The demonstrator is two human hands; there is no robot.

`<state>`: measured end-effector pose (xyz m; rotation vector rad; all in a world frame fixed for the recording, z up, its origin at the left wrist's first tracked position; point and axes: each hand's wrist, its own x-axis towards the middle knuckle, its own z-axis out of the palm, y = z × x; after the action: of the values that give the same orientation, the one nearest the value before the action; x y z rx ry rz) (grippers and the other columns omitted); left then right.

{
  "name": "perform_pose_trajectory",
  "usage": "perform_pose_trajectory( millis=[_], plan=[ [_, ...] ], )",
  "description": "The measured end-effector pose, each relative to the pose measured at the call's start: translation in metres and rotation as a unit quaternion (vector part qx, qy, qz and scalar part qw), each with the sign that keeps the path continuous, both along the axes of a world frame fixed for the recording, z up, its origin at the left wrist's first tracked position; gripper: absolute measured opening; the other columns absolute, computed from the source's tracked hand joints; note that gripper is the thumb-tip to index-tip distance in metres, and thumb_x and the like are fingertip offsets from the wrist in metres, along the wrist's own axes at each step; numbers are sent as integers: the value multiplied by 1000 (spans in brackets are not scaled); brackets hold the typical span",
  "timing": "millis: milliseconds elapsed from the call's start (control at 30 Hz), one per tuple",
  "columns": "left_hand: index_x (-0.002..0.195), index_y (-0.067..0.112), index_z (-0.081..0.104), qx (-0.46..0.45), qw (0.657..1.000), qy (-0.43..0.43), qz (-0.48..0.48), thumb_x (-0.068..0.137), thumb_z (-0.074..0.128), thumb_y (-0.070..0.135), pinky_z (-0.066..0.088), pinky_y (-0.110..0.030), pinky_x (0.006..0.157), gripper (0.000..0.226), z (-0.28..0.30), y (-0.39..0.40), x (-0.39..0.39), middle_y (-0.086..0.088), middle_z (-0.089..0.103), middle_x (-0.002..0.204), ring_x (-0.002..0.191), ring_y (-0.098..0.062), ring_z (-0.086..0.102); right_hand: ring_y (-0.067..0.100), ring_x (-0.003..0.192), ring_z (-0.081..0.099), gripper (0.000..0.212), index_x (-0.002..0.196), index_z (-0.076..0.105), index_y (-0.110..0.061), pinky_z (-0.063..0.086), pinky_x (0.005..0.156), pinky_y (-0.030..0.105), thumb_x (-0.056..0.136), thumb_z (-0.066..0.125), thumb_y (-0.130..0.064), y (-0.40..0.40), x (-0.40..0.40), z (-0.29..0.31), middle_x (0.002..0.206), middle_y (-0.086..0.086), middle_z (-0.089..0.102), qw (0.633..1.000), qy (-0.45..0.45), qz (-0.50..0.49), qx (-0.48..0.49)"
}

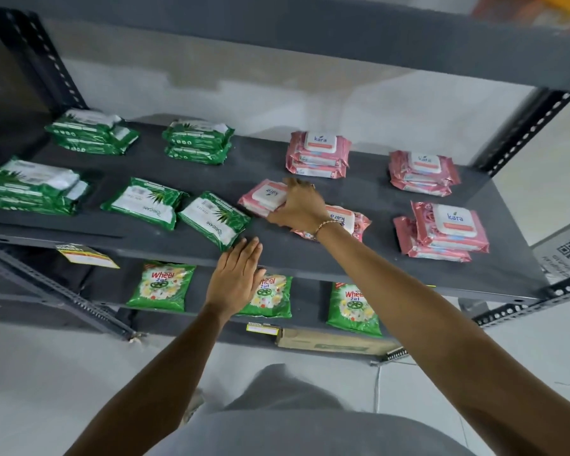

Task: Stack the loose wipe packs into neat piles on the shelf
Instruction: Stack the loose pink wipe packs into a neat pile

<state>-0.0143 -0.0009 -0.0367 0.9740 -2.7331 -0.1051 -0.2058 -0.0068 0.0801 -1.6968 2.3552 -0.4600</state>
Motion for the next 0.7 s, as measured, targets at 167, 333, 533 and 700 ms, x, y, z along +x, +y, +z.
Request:
perform_pose_trajectory(
  millis=[167,333,533,700],
  plan=[
    [130,3,52,-16,999,33,5,101,18,38,41,-45,98,57,-2,-1,-3,-14,57,135,126,-31,52,5,87,60,57,119,52,-12,51,69,11,70,77,-24,39,-32,56,101,-9,60,984,-170,38,-35],
    [130,4,54,-40,996,80,18,100,23,35,31,-42,103,54,-15,17,2,-14,56,136,127,-29,47,18,100,62,72,131,46,-15,60,73,36,66,74,1,88,-72,33,113,1,59,965,-261,15,37],
    [129,4,55,-71,992,101,22,98,27,34,31,-43,102,51,-15,8,-6,-14,57,134,126,-29,47,17,110,54,75,134,38,-23,53,84,30,70,77,-20,83,-90,30,125,0,52,972,-201,25,119],
    [111,5,64,-25,982,186,12,98,29,33,40,-39,82,46,3,22,-30,-12,65,108,96,-30,58,13,95,57,57,128,49,-23,44,95,34,84,52,-59,73,-84,51,128,0,58,967,-221,-35,121]
  ],
)
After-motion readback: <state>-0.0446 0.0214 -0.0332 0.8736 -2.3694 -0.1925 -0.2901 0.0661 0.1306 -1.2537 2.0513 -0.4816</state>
